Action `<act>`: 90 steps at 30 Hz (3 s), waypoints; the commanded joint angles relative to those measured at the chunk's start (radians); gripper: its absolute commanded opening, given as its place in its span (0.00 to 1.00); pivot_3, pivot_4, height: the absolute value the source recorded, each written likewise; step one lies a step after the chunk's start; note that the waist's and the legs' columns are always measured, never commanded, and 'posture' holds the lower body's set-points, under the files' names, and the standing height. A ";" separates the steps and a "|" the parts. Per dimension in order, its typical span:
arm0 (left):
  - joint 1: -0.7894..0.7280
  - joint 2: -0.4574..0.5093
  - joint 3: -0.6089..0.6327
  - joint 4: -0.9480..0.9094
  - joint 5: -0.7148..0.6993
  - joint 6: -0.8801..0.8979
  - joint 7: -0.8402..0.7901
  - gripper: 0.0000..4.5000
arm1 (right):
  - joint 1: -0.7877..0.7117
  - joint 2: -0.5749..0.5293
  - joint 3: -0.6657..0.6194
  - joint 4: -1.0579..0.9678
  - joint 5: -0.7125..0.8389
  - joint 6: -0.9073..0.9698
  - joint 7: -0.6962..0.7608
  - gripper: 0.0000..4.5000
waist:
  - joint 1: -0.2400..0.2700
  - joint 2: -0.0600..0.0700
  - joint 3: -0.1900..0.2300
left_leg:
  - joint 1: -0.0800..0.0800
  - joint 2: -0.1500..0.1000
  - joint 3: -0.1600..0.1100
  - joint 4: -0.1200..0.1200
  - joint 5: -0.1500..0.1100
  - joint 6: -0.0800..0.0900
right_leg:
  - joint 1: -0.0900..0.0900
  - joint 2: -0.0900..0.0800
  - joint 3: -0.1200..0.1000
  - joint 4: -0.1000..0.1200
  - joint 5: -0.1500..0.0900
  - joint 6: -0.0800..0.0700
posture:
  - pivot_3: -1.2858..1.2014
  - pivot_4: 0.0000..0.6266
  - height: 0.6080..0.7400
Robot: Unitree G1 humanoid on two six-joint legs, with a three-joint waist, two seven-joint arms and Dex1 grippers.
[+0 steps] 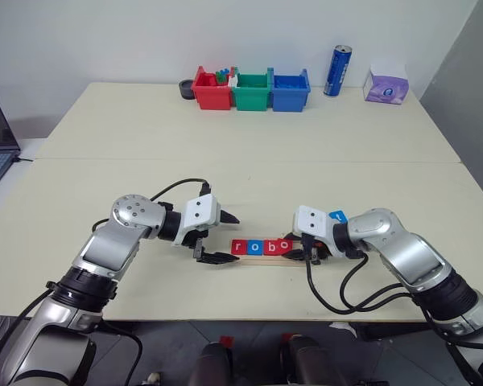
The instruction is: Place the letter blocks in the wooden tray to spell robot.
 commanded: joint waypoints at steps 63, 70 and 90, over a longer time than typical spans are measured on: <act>0.028 0.007 0.032 -0.088 -0.005 0.012 0.027 1.00 | 0.039 -0.036 -0.146 -0.120 0.017 0.044 0.047 1.00 | 0.003 0.000 0.000 | 0.000 0.000 -0.001 0.000 0.000 0.000 | 0.000 0.000 0.000 0.000 0.000 0.000 | 0.52 0.24 1.00; 0.017 -0.003 0.025 -0.072 -0.002 0.005 0.024 1.00 | 0.115 -0.024 -0.125 -0.156 -0.049 0.005 -0.063 1.00 | -0.005 0.000 0.000 | 0.000 0.000 0.000 0.000 0.000 0.000 | 0.000 0.000 0.000 0.001 0.000 0.000 | 0.52 0.24 1.00; 0.020 -0.007 0.023 -0.069 -0.002 -0.006 0.024 1.00 | 0.104 0.037 -0.103 -0.082 -0.098 -0.030 -0.160 1.00 | -0.002 0.000 0.000 | 0.000 0.000 0.000 0.000 0.000 0.000 | 0.000 0.000 0.000 0.000 0.000 0.000 | 0.52 0.24 1.00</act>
